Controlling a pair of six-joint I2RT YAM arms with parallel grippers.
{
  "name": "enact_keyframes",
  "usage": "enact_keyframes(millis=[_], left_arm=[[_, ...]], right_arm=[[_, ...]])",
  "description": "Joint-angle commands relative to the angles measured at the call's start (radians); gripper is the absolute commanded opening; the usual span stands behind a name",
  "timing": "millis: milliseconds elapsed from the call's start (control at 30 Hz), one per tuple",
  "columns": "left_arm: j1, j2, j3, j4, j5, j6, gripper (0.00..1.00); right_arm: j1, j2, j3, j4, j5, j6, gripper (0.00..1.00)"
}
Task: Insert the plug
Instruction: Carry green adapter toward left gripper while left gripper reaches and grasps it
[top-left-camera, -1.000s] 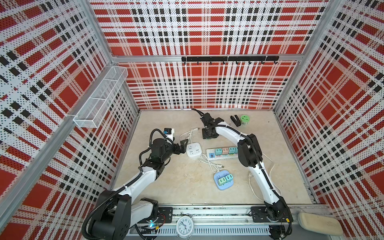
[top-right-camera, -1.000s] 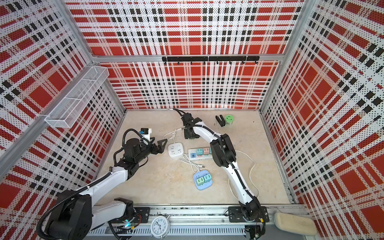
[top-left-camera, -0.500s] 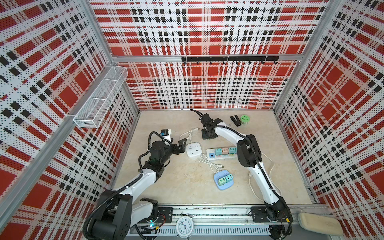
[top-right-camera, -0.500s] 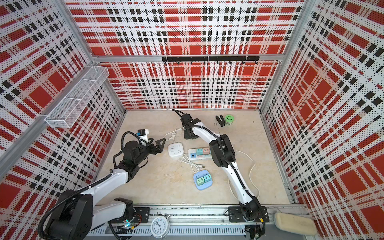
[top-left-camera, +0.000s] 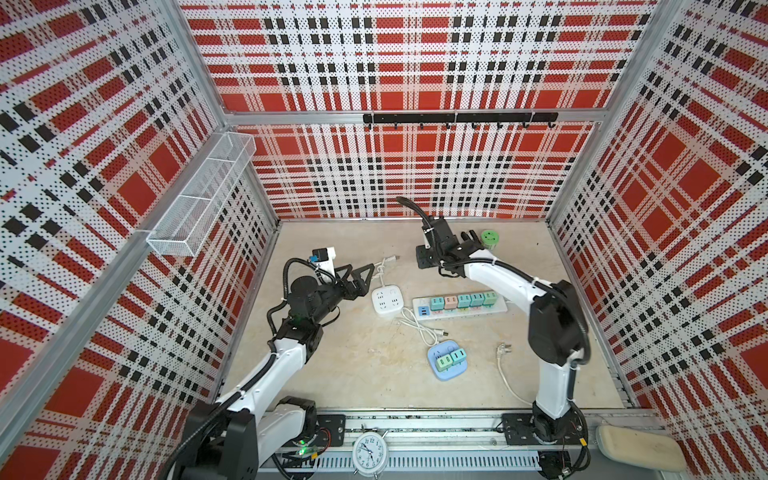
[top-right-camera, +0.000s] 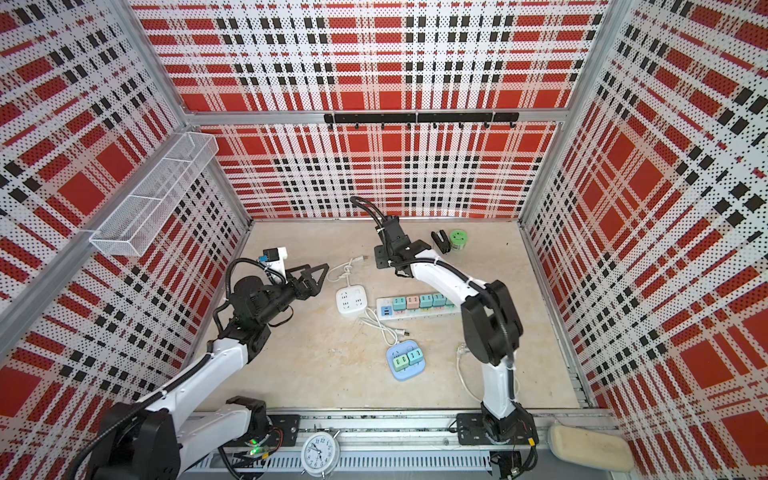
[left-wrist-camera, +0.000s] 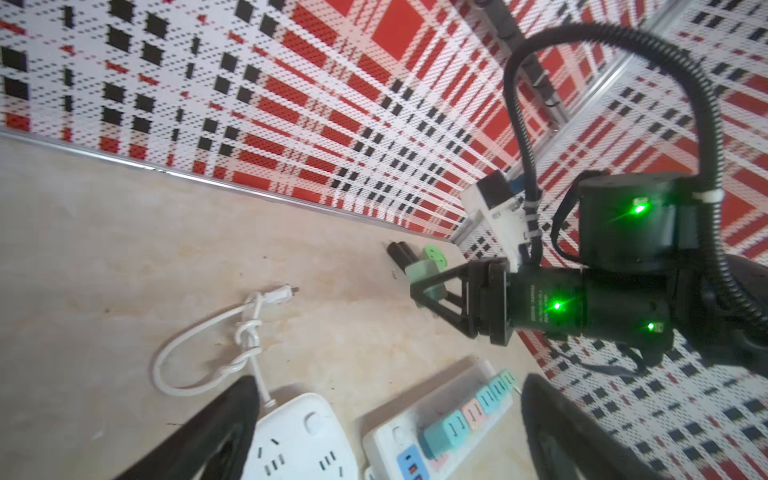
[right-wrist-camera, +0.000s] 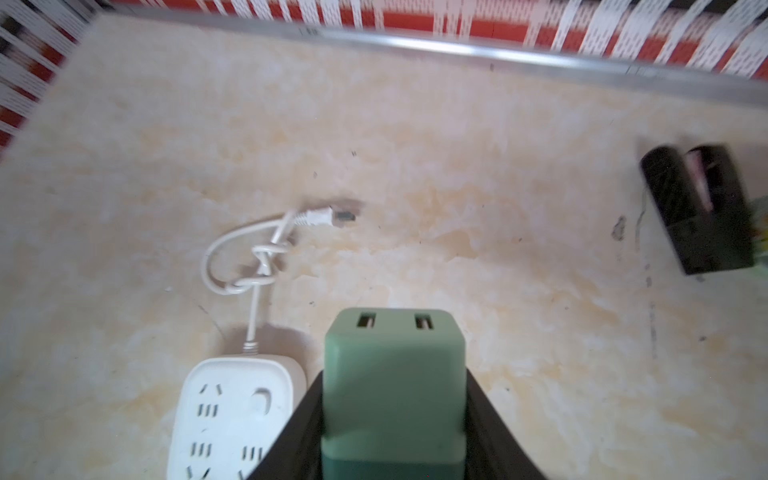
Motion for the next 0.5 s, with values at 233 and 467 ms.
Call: enact_keyframes(millis=[233, 467], left_arm=[[-0.251, -0.124, 0.267, -0.515, -0.073, 0.150, 0.90], [-0.423, -0.094, 0.406, -0.708, -0.148, 0.196, 0.88]], right_arm=[[0.041, -0.471, -0.606, 0.604, 0.037, -0.219, 0.21], [0.165, -0.742, -0.930, 0.920, 0.045, -0.423, 0.15]])
